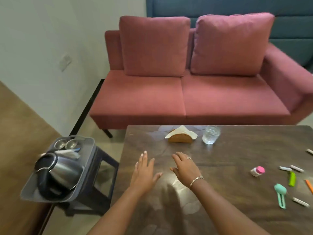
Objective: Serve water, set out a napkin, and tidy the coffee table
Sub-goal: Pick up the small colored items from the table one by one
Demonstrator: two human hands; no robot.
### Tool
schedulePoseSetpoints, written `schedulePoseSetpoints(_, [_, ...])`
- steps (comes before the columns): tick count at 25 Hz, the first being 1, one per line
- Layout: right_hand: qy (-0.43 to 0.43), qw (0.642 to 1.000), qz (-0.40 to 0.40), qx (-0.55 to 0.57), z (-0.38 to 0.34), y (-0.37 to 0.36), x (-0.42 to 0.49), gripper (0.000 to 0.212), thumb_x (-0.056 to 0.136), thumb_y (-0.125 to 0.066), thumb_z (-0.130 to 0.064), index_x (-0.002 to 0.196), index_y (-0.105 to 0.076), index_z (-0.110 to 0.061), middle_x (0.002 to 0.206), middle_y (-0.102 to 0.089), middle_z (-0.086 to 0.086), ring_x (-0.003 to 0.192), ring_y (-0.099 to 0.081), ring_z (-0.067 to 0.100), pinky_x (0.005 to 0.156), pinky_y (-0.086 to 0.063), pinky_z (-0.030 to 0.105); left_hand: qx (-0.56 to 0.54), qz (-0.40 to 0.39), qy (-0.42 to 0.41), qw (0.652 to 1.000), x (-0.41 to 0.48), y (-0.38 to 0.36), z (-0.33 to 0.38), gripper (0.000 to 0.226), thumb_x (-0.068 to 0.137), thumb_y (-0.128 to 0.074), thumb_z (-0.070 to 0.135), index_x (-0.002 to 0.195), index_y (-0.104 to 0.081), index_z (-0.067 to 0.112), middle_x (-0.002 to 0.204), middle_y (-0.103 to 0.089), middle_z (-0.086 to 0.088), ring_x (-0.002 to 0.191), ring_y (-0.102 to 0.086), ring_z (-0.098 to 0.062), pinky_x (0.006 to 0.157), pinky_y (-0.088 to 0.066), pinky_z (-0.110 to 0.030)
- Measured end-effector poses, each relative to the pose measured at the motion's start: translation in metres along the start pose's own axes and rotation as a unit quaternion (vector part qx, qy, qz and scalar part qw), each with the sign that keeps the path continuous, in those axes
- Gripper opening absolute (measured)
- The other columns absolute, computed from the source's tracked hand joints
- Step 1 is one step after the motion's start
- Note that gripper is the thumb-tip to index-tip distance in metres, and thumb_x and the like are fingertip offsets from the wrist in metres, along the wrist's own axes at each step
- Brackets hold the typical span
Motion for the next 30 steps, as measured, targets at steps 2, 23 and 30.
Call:
schedulePoseSetpoints(2, [-0.036,0.999,0.014,0.000,0.025,0.009,-0.012,0.044,0.088,-0.055,-0.027,0.125,-0.047,-0.005,0.131,-0.047,0.015,0.124,-0.041,0.032,0.105,-0.031,0.036,0.003,-0.016,-0.034,0.999,0.008,-0.002,0.028,0.067,0.093,-0.036,0.050,0.147,-0.015,0.016,0.157,0.010,-0.012,0.146,0.009,-0.025,0.118,-0.007,-0.039])
schedulePoseSetpoints(23, [-0.440,0.894,0.034,0.078,0.276,0.013,-0.148,0.024,0.090,-0.049,-0.017,0.112,-0.053,-0.008,0.115,-0.053,0.014,0.107,-0.051,0.034,0.085,-0.041,0.038,0.061,-0.124,-0.239,0.961,0.101,-0.086,0.240,0.064,0.092,-0.046,0.044,0.142,-0.026,0.009,0.155,-0.020,-0.009,0.146,-0.009,-0.023,0.119,-0.009,-0.034])
schedulePoseSetpoints(30, [-0.588,0.790,0.031,0.173,0.401,-0.009,-0.184,0.022,0.087,-0.058,-0.017,0.105,-0.058,-0.005,0.109,-0.061,0.018,0.103,-0.056,0.036,0.081,-0.044,0.037,0.052,-0.153,-0.271,0.949,0.138,-0.151,0.349,0.059,0.088,-0.057,0.033,0.137,-0.036,0.008,0.143,-0.040,-0.010,0.136,-0.031,-0.024,0.114,-0.019,-0.032])
Point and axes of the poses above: each hand's wrist, its own x-axis towards the middle knuckle, its own y-axis out of the back of the hand, z = x × y, the point moved 3 cm from there along x, towards the middle knuckle
